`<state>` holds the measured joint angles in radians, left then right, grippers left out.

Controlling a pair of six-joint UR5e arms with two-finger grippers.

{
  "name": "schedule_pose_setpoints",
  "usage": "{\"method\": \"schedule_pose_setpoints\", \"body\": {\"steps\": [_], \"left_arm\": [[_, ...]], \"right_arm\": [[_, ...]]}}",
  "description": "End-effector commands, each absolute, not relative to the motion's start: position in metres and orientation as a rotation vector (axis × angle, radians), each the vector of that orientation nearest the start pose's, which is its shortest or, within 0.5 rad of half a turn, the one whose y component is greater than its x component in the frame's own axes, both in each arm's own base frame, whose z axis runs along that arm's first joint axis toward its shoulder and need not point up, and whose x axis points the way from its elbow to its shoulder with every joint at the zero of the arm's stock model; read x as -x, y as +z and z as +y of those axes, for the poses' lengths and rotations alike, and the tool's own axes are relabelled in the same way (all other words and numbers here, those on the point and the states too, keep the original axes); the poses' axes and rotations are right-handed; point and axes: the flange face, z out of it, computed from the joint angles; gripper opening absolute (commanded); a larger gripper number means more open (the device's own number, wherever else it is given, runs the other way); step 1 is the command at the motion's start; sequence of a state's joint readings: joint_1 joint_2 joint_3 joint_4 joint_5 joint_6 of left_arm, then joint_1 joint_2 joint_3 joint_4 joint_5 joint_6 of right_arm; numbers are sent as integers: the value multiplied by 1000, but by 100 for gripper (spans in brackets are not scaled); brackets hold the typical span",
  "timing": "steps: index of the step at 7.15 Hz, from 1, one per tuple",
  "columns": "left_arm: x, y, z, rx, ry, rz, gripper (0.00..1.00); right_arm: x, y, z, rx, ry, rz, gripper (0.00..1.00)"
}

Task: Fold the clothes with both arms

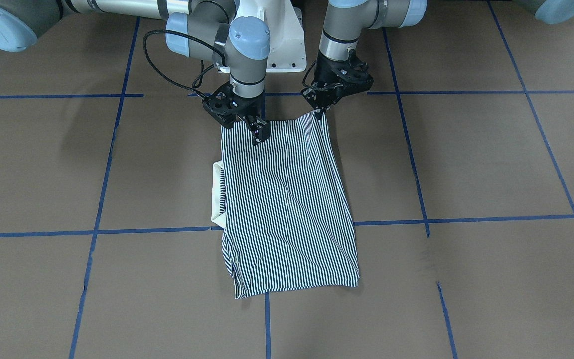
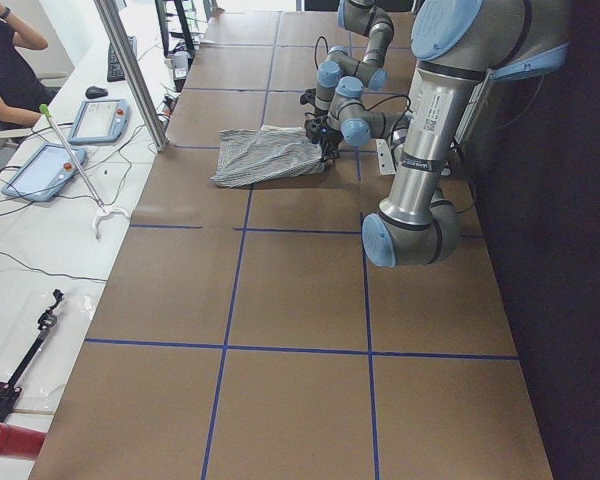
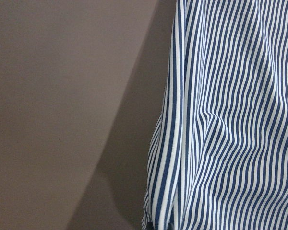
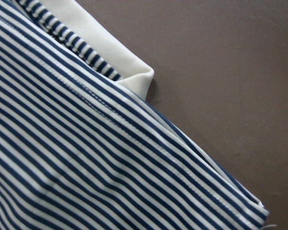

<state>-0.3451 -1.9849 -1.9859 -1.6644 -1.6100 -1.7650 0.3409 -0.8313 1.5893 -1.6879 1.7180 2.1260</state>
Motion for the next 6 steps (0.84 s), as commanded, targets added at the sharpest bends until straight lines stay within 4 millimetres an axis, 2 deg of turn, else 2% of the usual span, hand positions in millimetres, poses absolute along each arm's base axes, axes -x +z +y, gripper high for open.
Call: {"method": "schedule_pose_setpoints", "body": {"steps": [1, 6], "left_arm": [[-496, 240, -316, -33, -482, 939, 0], [-496, 240, -316, -35, -482, 939, 0]], "right_arm": [[635, 233, -351, 213, 815, -619, 100], [633, 238, -349, 226, 813, -596, 100]]}}
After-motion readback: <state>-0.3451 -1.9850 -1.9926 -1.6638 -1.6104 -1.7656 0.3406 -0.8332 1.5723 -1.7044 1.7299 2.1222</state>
